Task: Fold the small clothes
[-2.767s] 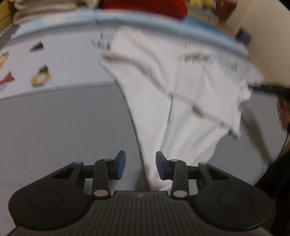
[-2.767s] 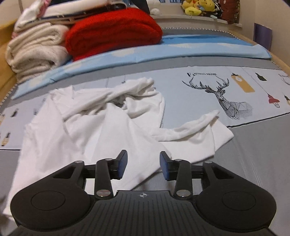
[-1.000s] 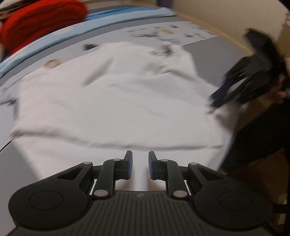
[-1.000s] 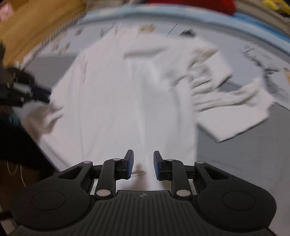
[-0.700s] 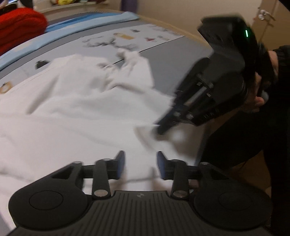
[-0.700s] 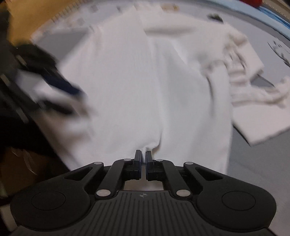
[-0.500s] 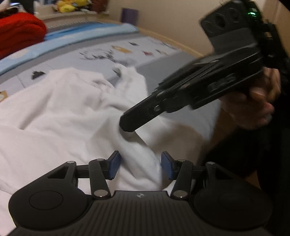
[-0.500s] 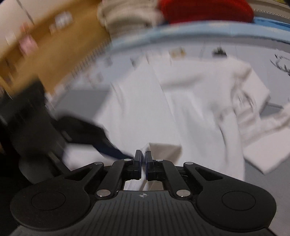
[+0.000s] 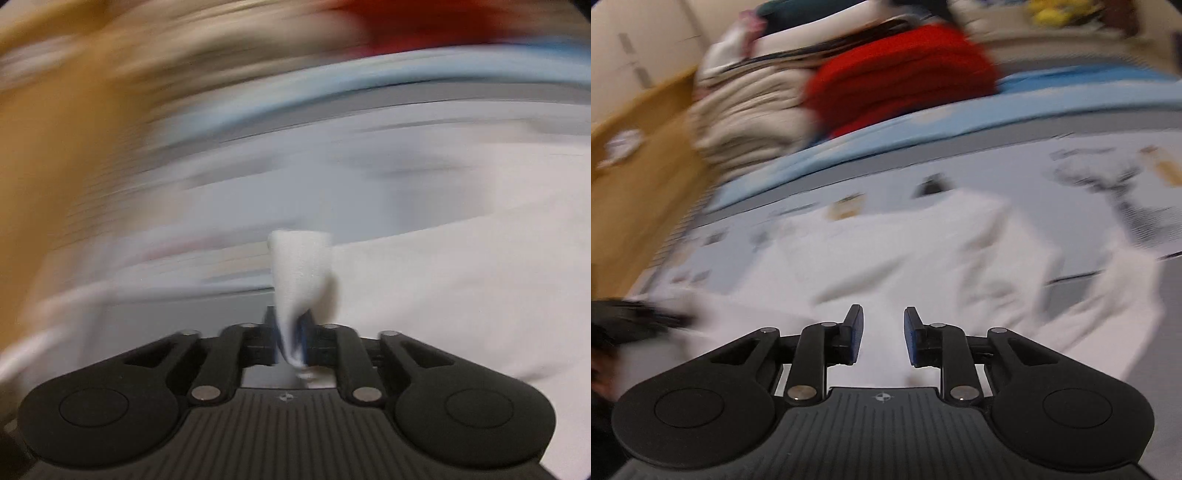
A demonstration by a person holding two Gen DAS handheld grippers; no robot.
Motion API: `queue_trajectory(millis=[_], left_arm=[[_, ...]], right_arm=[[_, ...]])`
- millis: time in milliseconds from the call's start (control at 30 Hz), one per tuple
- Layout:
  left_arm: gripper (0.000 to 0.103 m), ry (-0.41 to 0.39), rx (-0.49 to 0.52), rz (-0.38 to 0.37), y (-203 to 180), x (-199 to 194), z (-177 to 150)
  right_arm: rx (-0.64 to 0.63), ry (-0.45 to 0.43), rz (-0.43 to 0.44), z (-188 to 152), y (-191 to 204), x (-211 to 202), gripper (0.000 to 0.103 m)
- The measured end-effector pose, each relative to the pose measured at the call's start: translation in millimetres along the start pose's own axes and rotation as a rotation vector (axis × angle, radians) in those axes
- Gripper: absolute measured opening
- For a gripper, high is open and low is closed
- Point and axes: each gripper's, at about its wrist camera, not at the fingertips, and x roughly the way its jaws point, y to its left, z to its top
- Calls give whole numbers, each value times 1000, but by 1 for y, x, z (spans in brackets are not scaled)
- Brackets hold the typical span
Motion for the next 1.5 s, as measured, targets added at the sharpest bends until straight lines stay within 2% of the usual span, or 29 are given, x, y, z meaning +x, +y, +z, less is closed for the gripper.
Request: queue_trajectory(millis=[33, 67, 100, 133, 167, 233, 300, 333, 433, 567, 667, 700, 833, 900, 933, 967, 1000, 1067, 1167, 1233, 1333, 1400, 1433, 1467, 1500], left_arm=[[22, 9, -30, 159, 17, 13, 0], [22, -10, -85, 197, 33, 16, 0], [29, -32, -164, 160, 45, 15, 0], [35, -40, -229, 75, 49, 12, 0], [42, -43, -242, -25, 43, 9, 1], [46, -81, -156, -175, 18, -2, 7], [56, -130, -53, -268, -17, -15, 17], [56, -147, -12, -306, -33, -21, 19], [56, -152, 46, -388, -71, -32, 28], [56, -109, 70, -460, -108, -36, 35], [58, -122, 90, -488, -120, -43, 42], [60, -130, 90, -496, -118, -43, 42], [61, -123, 84, -520, -124, -37, 48], [61, -120, 98, -516, -129, -35, 50], [61, -120, 106, -512, -131, -33, 51], [61, -121, 114, -507, -132, -32, 51], [61, -121, 120, -502, -133, -31, 51], [61, -119, 124, -498, -132, -29, 52], [61, -117, 112, -496, -128, -27, 54], [61, -118, 106, -493, -125, -27, 56], [61, -124, 109, -492, -123, -29, 56], [61, -125, 112, -496, -123, -30, 56], [61, -125, 114, -498, -123, -31, 56], [61, -125, 116, -501, -124, -32, 55], [61, -125, 121, -504, -125, -33, 54]], right_arm=[[25, -19, -44, 2, -8, 0, 28], [65, -28, -91, 4, -18, 2, 32], [103, -31, -142, 6, -29, 3, 33], [132, -28, -198, 7, -39, 6, 35], [154, -25, -253, 4, -49, 10, 37], [201, 5, -363, 6, -68, 16, 40], [272, 34, -445, 4, -88, 21, 44], [315, 45, -467, 2, -97, 22, 44], [410, 81, -469, 0, -117, 32, 44], [405, 120, -550, 1, -129, 44, 45], [456, 115, -518, 2, -143, 50, 45], [453, 104, -510, 5, -145, 51, 45], [388, 53, -479, 23, -140, 57, 45], [341, 70, -483, 29, -137, 63, 44], [313, 100, -502, 31, -137, 72, 41], [289, 128, -522, 32, -137, 78, 20], [262, 162, -541, 34, -137, 85, 9], [244, 170, -533, 41, -140, 92, 6], [222, 103, -502, 57, -140, 84, 6], [228, -13, -488, 72, -144, 68, 5], [298, -337, -514, 91, -159, 12, 5], [373, -600, -546, 88, -178, -36, 5], [408, -694, -586, 83, -192, -54, 5], [453, -741, -637, 76, -208, -66, 5], [509, -739, -688, 69, -227, -71, 5]])
